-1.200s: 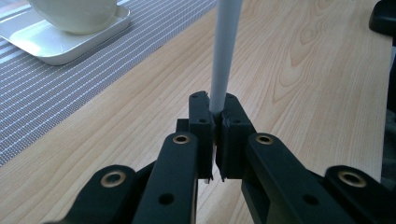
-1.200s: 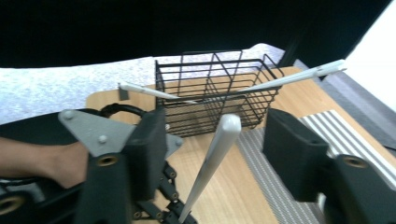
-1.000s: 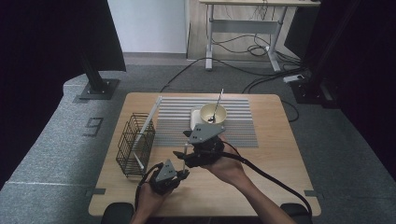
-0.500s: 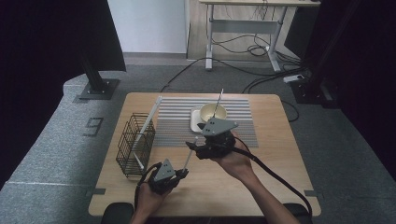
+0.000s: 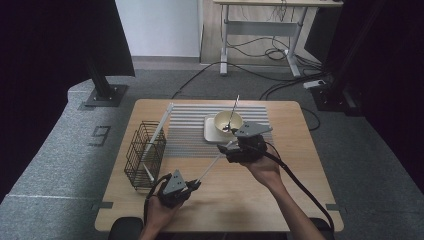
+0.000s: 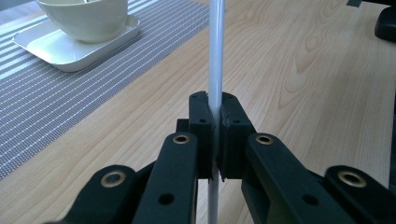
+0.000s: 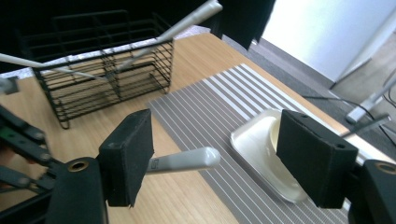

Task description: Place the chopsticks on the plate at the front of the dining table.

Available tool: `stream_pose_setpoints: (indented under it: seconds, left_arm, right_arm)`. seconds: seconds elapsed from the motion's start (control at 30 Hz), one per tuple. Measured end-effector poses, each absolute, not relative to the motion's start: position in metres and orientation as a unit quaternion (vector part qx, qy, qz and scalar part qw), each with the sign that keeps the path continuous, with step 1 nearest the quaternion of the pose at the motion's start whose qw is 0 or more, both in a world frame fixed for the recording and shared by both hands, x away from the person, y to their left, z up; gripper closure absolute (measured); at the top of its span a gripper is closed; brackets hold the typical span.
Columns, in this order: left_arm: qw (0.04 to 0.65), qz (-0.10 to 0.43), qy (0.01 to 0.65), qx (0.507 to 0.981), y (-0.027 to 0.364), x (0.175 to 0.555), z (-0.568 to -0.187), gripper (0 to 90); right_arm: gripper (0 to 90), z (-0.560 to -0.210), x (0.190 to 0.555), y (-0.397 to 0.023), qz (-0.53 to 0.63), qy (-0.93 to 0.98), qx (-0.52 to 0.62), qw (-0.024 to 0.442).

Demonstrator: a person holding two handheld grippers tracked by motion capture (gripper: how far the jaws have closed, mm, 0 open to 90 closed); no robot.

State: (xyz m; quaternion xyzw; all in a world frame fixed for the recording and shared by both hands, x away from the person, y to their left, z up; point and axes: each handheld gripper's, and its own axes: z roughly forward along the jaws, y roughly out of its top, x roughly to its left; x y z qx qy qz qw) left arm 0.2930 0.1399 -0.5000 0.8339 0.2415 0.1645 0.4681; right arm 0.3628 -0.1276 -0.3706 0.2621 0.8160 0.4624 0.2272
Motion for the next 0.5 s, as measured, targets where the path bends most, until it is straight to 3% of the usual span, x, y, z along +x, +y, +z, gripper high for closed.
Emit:
stream_pose_setpoints:
  seconds: [0.5]
  left_arm:
    - [0.458,0.167,0.243,0.839,0.140,0.294,-0.500,85.4]
  right_arm:
    - [25.5,-0.407,0.383,-0.155,0.447,0.810,0.310,0.219]
